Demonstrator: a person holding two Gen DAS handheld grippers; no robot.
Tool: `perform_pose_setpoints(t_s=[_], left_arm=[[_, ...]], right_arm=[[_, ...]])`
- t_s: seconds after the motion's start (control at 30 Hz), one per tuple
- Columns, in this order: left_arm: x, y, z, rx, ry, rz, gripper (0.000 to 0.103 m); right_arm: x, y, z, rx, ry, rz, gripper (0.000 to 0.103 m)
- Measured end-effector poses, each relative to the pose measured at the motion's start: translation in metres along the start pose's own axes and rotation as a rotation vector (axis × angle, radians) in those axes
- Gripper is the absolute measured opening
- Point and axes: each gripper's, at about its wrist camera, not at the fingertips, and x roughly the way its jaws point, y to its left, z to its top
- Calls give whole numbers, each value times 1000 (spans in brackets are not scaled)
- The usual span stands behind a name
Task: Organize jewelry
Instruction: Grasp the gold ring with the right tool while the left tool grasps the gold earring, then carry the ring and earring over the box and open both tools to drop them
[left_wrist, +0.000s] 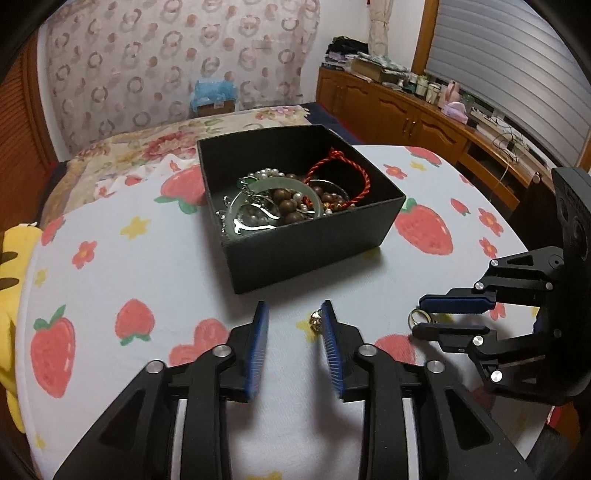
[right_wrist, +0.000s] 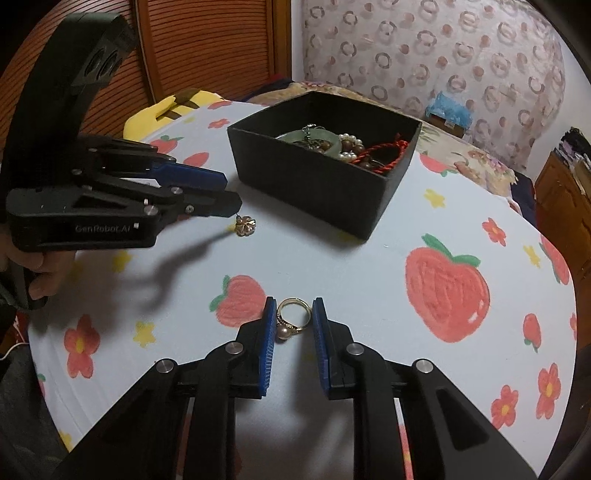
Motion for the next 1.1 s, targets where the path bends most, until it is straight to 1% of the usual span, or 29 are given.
perform_pose_setpoints(t_s=[0.33,0.63,0.7,0.77,0.8,0.97,1.1], left_arm=[[1,-7,1,20,9,-14,33],[14,-11,-3,37,38,-24,33],[14,-14,-4,48,34,-24,31],[14,-15,-4,51,35,-27,18],[14,-15,-4,52,36,-27,15],[8,-15,-4,47,22,-29,14],[-1,-15,2,44,-5,-34,14]], right_arm=[[-11,-10,7,23,-41,-22,22],[-12,-18,11,32,-45,-34,22],[-12,-19,12,33,-47,-36,22],[-13,-20,13,33,-49,-39,22],[-13,-20,13,33,-50,-40,22],[-18,-23,18,33,-68,-45,22],[-25,-24,32,18,-101,-54,22]])
